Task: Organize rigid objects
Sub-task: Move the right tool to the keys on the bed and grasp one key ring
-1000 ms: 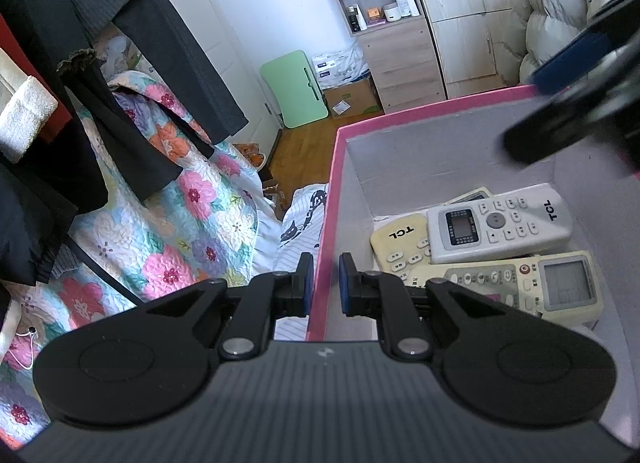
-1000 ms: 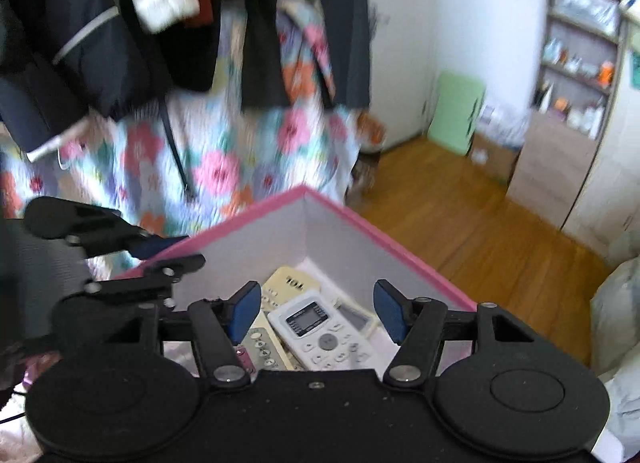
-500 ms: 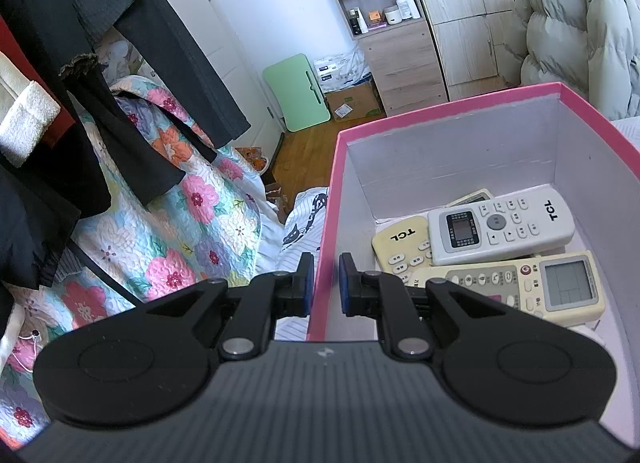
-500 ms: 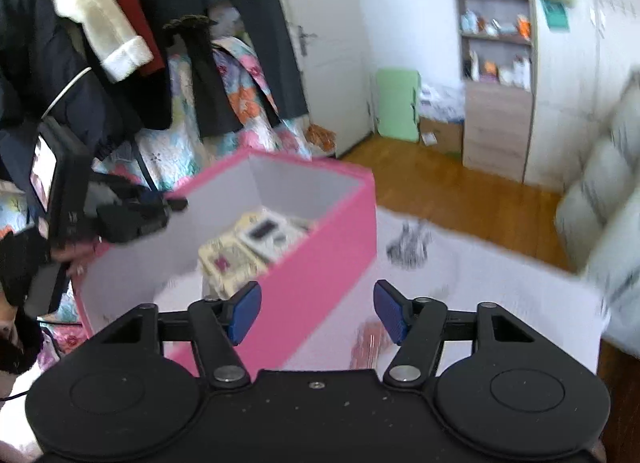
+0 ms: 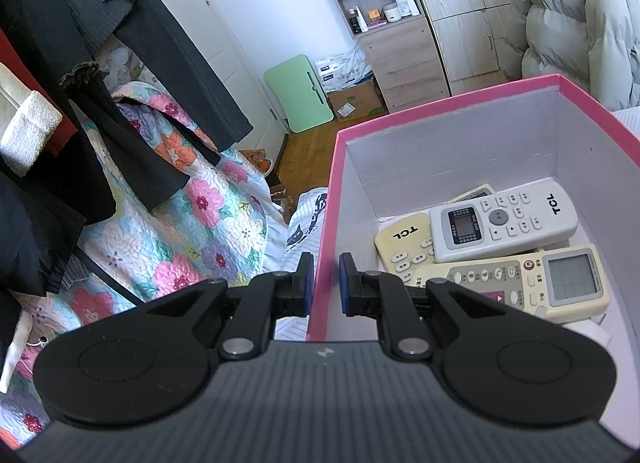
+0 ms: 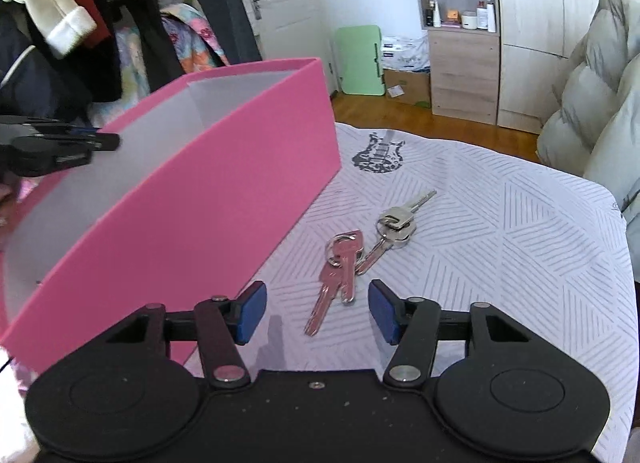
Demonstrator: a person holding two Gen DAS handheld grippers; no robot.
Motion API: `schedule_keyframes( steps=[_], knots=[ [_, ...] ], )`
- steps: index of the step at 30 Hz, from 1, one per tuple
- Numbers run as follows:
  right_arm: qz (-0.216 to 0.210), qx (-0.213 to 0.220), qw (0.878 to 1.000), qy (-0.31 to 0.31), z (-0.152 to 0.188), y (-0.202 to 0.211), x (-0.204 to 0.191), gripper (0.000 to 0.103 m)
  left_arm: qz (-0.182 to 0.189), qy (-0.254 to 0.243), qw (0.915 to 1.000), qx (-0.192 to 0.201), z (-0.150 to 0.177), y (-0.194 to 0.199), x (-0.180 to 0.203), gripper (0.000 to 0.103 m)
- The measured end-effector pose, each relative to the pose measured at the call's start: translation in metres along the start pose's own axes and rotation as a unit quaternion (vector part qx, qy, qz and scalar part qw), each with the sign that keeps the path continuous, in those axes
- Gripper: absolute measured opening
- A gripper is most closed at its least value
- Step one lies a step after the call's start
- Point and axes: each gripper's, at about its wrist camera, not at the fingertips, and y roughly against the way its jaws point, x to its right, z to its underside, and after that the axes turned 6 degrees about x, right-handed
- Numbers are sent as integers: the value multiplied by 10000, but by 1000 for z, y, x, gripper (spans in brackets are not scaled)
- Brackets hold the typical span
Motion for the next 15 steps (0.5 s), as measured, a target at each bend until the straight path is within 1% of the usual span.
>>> schedule_keyframes(
  steps=[1, 3, 4, 5, 8, 10, 11, 15],
  knots=[
    [59, -5, 10000, 5, 1, -3, 1, 46, 1, -1, 10000, 1, 0, 0, 0, 12],
    [248, -85, 9996, 81, 2, -11, -1, 21, 1, -1, 10000, 1, 0, 0, 0, 12],
    [374, -96, 9991, 181, 2, -15, -3, 20, 3, 4, 10000, 1, 0, 0, 0, 12],
    [409, -13, 9988, 251, 4, -16, -5, 12, 4, 5, 10000, 2, 0, 0, 0, 12],
    [471, 141, 9984, 264, 6, -10, -11, 9, 7, 10, 10000, 2, 0, 0, 0, 12],
    [334, 263, 9989, 179, 6, 1, -15, 8, 12, 23, 10000, 4, 0, 0, 0, 12],
    [306, 300, 9990, 151, 7, 7, -17, 3, 9, 17, 10000, 4, 0, 0, 0, 12],
    [345, 206, 9991, 153, 10, 23, -25, 3, 10, 23, 10000, 5, 0, 0, 0, 12]
  ],
)
